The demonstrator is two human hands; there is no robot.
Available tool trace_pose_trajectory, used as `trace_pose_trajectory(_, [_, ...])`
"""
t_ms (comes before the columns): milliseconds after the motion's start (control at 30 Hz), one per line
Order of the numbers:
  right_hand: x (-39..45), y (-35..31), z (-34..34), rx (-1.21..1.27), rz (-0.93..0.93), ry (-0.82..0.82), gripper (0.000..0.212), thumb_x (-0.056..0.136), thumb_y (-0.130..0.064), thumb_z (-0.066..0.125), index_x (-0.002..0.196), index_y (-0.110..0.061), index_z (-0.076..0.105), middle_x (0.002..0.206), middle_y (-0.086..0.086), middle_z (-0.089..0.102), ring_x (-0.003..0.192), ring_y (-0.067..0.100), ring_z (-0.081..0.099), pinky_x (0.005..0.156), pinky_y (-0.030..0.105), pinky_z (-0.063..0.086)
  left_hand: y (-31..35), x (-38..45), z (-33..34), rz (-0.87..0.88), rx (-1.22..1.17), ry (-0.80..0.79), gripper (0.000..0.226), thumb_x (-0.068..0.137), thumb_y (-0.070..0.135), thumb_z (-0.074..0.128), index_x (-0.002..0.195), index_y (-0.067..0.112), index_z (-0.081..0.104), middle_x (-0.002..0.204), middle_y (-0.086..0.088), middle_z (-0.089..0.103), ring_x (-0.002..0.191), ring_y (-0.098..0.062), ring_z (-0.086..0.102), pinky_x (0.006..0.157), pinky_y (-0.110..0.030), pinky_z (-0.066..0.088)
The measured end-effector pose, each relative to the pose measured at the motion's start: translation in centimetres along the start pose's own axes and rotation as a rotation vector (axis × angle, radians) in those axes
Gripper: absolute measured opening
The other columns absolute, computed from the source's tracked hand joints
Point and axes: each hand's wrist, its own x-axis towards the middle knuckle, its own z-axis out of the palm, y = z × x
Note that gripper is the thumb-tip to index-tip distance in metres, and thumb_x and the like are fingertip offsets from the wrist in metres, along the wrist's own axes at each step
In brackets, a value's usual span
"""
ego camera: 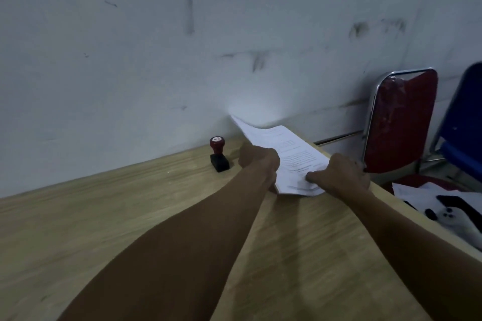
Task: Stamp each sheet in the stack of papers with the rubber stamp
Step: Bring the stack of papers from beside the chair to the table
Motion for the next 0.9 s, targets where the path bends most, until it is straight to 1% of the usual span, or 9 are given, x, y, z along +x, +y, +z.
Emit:
trace_pose_trajectory(67, [-0.5,0.2,0.1,0.043,0.002,-0.003,0.083,0.057,-0.056,0.076,0.122,-0.012,0.049,0.124,0.013,0.055,0.117,0.033,0.049,0.096,0.047,0.044,-0.1,-0.1,-0.2,0.178,0.035,-0.018,0.040,0.077,-0.005,0.057,0.112,0.013,0.060,0.104,-0.003,0.066,0.089,-0.024,0.065,0.060,-0.027,0.054])
trace_pose_trajectory(200, [-1.5,0.4,-0.7,0.213,0.064,0.021,0.092,0.058,-0.058,0.080,0.130,-0.011,0.047,0.132,0.016,0.052,0.122,0.036,0.049,0.099,0.050,0.045,1.0,-2.5,-2.2,0.435,0.050,-0.143,0.048,0.075,-0.005,0.064,0.117,0.019,0.058,0.116,-0.002,0.065,0.101,-0.024,0.062,0.085,-0.040,0.057])
trace_pose_trajectory(300, [-2.7,-0.2,-2.8,0.625,0.167,-0.032,0.094,0.063,-0.055,0.082,0.136,-0.006,0.049,0.138,0.015,0.052,0.122,0.034,0.052,0.100,0.045,0.045,2.6,-5.1,-5.3,0.638,0.102,-0.258,0.045,0.075,-0.007,0.069,0.111,0.017,0.061,0.113,-0.006,0.067,0.101,-0.025,0.066,0.083,-0.040,0.058])
trace_pose_trajectory(367, [-3.8,-0.7,-4.2,0.882,0.210,-0.129,0.074,0.064,-0.056,0.082,0.117,-0.010,0.058,0.123,0.013,0.059,0.108,0.030,0.057,0.091,0.042,0.047,3.3,-7.1,-7.9,0.720,0.092,-0.358,0.044,0.076,-0.009,0.070,0.112,0.015,0.062,0.109,-0.008,0.071,0.095,-0.023,0.070,0.077,-0.034,0.060])
trace_pose_trajectory(467, [-6.3,-2.1,-5.9,1.128,0.153,-0.388,0.053,0.074,-0.051,0.077,0.109,-0.014,0.061,0.112,0.013,0.065,0.101,0.029,0.062,0.086,0.041,0.051,4.0,-10.0,-12.3,0.765,0.076,-0.443,0.043,0.078,-0.007,0.071,0.115,0.013,0.061,0.105,-0.009,0.073,0.086,-0.022,0.073,0.072,-0.037,0.061])
trace_pose_trajectory(567, [-9.3,-4.1,-6.9,1.367,0.016,-0.525,0.051,0.077,-0.037,0.074,0.119,-0.009,0.065,0.107,0.012,0.072,0.099,0.029,0.066,0.088,0.043,0.054,4.0,-12.3,-16.8,0.782,0.035,-0.429,0.044,0.078,-0.005,0.072,0.117,0.012,0.061,0.106,-0.007,0.074,0.087,-0.025,0.073,0.074,-0.041,0.060])
trace_pose_trajectory(667, [-12.0,-6.2,-7.5,1.514,-0.176,-0.608,0.049,0.084,-0.019,0.065,0.129,-0.002,0.059,0.122,0.016,0.068,0.108,0.034,0.065,0.088,0.045,0.057,3.7,-13.7,-21.5,0.782,-0.005,-0.337,0.042,0.078,-0.006,0.072,0.114,0.013,0.061,0.103,-0.003,0.074,0.085,-0.022,0.074,0.070,-0.033,0.060])
trace_pose_trajectory(833, [-17.3,-10.4,-7.5,1.339,-0.417,-0.491,0.039,0.082,0.001,0.069,0.120,-0.005,0.065,0.115,0.016,0.071,0.100,0.035,0.069,0.080,0.049,0.059,2.5,-15.5,-30.3,0.735,0.022,-0.144,0.039,0.070,-0.013,0.072,0.095,0.016,0.065,0.097,-0.004,0.075,0.088,-0.025,0.072,0.070,-0.039,0.060])
trace_pose_trajectory(900, [-20.0,-12.2,-7.0,1.208,-0.564,-0.444,0.035,0.080,0.002,0.073,0.113,-0.010,0.068,0.106,0.010,0.075,0.095,0.031,0.072,0.074,0.042,0.061,2.0,-16.2,-33.6,0.679,0.009,-0.097,0.040,0.067,-0.013,0.072,0.094,0.018,0.070,0.096,-0.004,0.074,0.092,-0.028,0.070,0.070,-0.039,0.058])
